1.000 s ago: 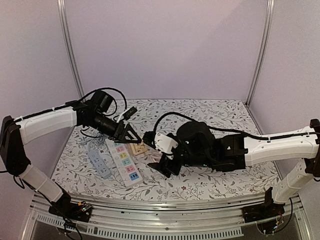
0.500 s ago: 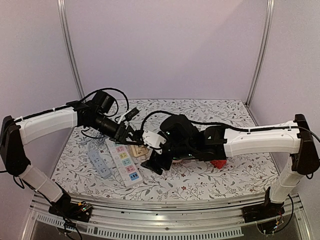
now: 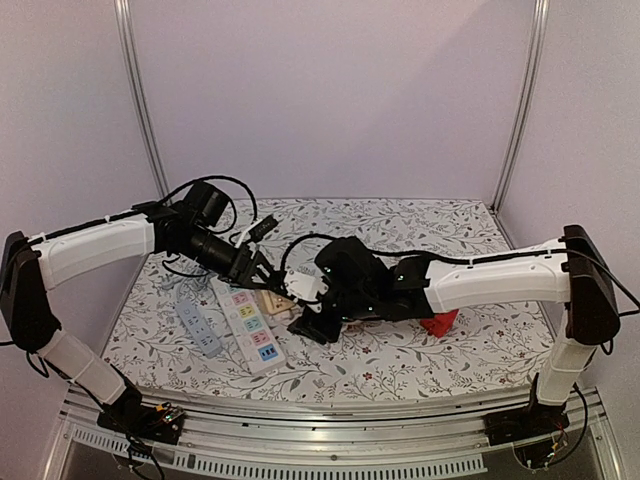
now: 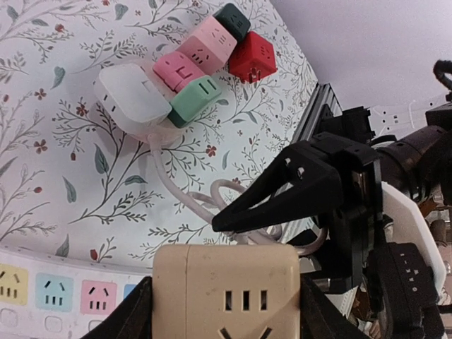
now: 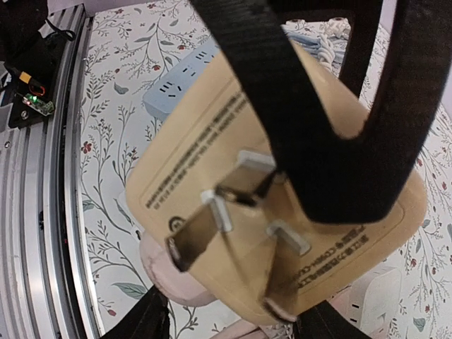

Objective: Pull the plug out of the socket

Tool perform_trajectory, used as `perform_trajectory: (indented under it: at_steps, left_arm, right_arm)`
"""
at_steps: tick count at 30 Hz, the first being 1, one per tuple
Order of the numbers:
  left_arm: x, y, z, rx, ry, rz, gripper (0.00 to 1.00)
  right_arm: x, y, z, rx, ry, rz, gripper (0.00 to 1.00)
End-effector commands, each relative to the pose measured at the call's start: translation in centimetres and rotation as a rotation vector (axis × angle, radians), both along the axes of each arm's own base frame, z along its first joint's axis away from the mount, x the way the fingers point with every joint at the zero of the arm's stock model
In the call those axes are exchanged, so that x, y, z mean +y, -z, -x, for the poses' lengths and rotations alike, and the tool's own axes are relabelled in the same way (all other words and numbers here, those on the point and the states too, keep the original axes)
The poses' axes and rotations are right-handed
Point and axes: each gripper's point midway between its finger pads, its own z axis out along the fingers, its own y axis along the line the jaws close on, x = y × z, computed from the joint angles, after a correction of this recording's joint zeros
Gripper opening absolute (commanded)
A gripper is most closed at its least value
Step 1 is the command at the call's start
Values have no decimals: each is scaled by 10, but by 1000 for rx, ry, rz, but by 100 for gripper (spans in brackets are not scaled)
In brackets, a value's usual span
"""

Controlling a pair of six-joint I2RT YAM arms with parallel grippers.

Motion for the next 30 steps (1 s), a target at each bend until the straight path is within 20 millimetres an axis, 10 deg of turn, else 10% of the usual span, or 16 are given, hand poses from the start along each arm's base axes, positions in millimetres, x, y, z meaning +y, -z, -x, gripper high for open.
perform_trajectory:
  at_steps: [1,14,30]
  left_arm:
    - [-9,-31,6,-49,53,88,17]
    - [-6,-26,-1,-38,28,77,17]
    - [11,-7,-27,16,-79,32,17]
  right_arm:
    - [3,8,5,-2,-41,-30,51]
    - [-1,1,8,-9,-32,-61,0]
    - [8,-16,64,-130,-140,0,0]
